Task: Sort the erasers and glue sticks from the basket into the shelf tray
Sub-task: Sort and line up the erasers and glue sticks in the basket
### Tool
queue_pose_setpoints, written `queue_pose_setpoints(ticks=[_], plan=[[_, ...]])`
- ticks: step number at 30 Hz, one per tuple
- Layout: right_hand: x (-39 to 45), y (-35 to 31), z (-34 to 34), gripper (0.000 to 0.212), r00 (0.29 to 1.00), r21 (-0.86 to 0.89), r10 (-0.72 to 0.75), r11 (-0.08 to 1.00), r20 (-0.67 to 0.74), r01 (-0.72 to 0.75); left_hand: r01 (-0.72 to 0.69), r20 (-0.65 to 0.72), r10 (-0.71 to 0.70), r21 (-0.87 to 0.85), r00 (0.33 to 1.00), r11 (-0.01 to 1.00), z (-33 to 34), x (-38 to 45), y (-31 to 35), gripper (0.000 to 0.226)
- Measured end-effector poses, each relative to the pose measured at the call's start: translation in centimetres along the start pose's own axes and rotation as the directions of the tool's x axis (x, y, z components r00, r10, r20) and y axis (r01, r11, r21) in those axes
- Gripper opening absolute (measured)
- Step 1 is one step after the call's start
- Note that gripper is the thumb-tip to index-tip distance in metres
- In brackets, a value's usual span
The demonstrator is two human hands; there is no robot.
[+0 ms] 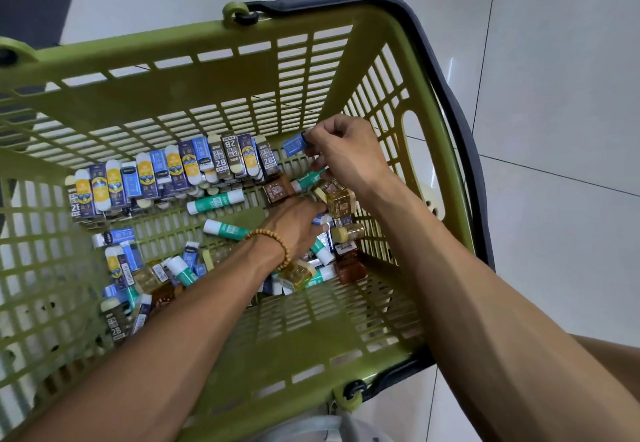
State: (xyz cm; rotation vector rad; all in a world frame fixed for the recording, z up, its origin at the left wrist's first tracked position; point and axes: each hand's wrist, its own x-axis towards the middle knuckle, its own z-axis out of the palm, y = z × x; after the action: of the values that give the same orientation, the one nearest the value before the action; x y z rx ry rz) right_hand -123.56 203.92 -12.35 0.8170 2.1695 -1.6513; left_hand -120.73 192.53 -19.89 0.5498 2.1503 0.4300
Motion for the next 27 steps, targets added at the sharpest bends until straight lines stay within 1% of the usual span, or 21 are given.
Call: queue_pose_setpoints(ticks=[3, 5, 8, 9, 12, 15, 17, 19, 20, 21, 24, 27], plan=[[0.0, 0.1, 0.0, 0.020, 1.000, -0.002, 0.005, 1.000, 0.003, -0.005, -0.026, 0.095, 0.017, 0.098, 0.995, 0.995, -0.6, 0.3, -0.4, 0.048], [0.1, 0.2, 0.0, 0.018, 1.000, -0.002, 0.006, 1.000, 0.001, -0.006, -0.008, 0.149, 0.002, 0.041, 0.989, 0.999, -1.0, 0.3, -0.8, 0.043], [0.3, 0.2, 0.1, 0.015, 1.000, -0.010, 0.008, 1.000, 0.003, -0.008, -0.028, 0.046, 0.031, -0.061, 0.998, 0.998, -1.1, 0.7, -1.0, 0.013], [0.3, 0.3, 0.1, 0.014, 1.000, -0.009, 0.009, 1.000, 0.002, -0.009, -0.035, 0.017, 0.037, -0.080, 0.999, 0.996, -0.9, 0.9, -1.0, 0.012], [0.4, 0.3, 0.1, 0.015, 1.000, 0.008, 0.011, 1.000, 0.006, -0.011, -0.034, -0.033, 0.031, -0.102, 0.999, 0.994, -0.2, 1.2, -0.8, 0.024], [0.4, 0.4, 0.1, 0.014, 1.000, 0.008, 0.010, 1.000, 0.012, -0.010, -0.021, 0.000, 0.021, -0.142, 1.000, 0.990, -0.2, 0.8, -0.9, 0.031], [0.4, 0.5, 0.0, 0.014, 1.000, 0.014, 0.011, 1.000, 0.013, -0.011, -0.018, 0.028, 0.022, -0.141, 0.999, 0.990, -0.5, 0.6, -1.2, 0.026], [0.4, 0.5, 0.0, 0.015, 1.000, 0.010, 0.009, 1.000, 0.015, -0.009, -0.033, 0.027, 0.038, -0.159, 0.999, 0.987, -0.7, 0.4, -1.3, 0.015], [0.4, 0.5, -0.1, 0.015, 1.000, 0.006, 0.007, 1.000, 0.015, -0.007, -0.035, 0.037, 0.041, -0.154, 0.998, 0.987, -0.7, 0.3, -1.4, 0.012], [0.4, 0.6, -0.1, 0.015, 1.000, 0.003, 0.006, 1.000, 0.017, -0.006, -0.027, 0.061, 0.037, -0.150, 0.997, 0.988, -0.7, 0.3, -1.4, 0.014], [0.5, 0.7, 0.0, 0.012, 1.000, -0.013, -0.001, 1.000, 0.025, 0.001, 0.020, 0.149, -0.002, -0.121, 0.989, 0.992, -0.5, 0.2, -1.6, 0.039], [0.5, 0.7, 0.0, 0.011, 1.000, -0.027, -0.003, 1.000, 0.020, 0.003, 0.027, 0.198, 0.005, -0.155, 0.980, 0.988, -0.2, 0.1, -1.7, 0.040]])
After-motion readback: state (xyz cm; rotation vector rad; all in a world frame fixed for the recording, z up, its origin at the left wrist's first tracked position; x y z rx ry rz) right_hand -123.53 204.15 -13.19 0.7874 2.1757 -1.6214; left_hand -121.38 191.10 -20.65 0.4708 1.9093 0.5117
